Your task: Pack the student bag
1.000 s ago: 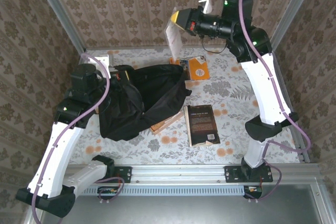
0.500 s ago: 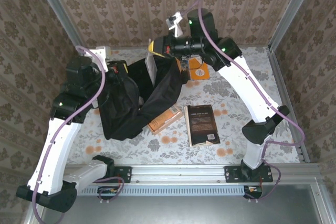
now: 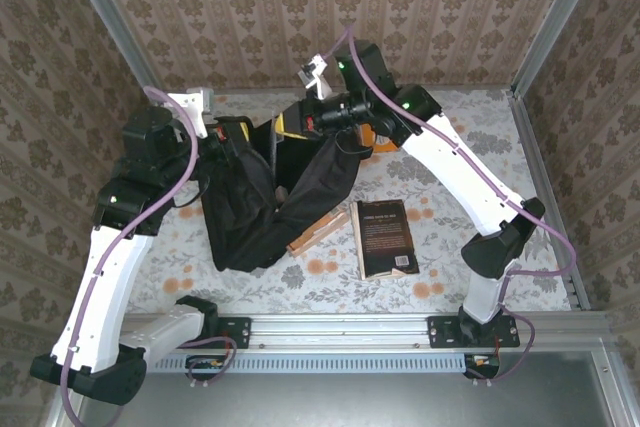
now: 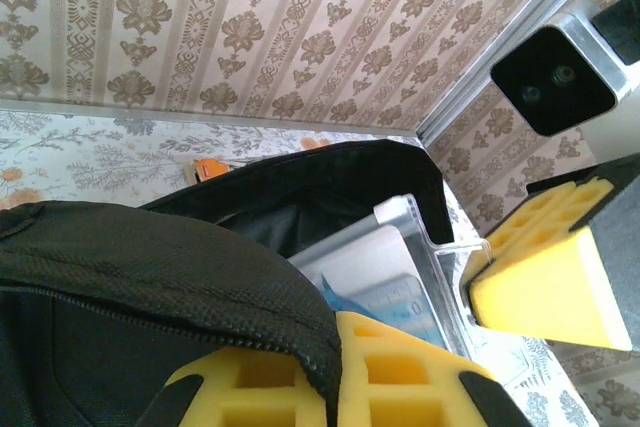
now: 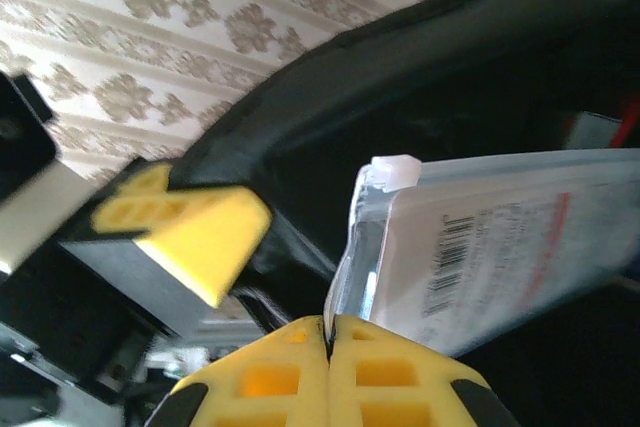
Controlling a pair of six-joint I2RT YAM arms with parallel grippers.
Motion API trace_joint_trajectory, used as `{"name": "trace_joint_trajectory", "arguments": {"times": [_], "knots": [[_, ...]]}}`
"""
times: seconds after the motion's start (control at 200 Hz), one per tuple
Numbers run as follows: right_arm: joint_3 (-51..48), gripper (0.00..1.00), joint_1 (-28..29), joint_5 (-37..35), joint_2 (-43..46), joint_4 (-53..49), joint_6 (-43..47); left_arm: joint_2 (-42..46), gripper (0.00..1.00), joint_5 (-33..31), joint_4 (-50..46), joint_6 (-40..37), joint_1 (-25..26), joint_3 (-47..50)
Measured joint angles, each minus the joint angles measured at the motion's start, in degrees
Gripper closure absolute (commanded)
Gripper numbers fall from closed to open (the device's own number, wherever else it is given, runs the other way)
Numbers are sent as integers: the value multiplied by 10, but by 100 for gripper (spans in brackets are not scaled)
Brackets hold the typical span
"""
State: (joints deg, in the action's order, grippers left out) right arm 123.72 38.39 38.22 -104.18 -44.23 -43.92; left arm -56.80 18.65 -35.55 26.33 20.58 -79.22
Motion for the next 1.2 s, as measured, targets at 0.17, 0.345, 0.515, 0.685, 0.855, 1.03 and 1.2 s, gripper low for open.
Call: {"name": "trace_joint_trajectory", "arguments": {"times": [0.17,0.345,0.515,0.685,0.855,1.03,1.2], "knots": [[140,100,3,-66,-52,-175,103,7,100,9,0,0,0,0],[192,100,16,-165,-101,-297,181,15,100,22,0,0,1,2],[207,100,34,-248,-135,-348,217,16,100,37,0,0,5,13],[225,97,56,-298,-159,-368,230,15,100,41,0,0,8,19],[236,95,73,-303,-191,-366,223,13,100,41,-2,0,9,21],[236,96,76,-281,-206,-348,194,13,100,38,-3,0,9,28],[188,99,70,-208,-175,-282,148,13,100,30,-3,-5,9,28]]}}
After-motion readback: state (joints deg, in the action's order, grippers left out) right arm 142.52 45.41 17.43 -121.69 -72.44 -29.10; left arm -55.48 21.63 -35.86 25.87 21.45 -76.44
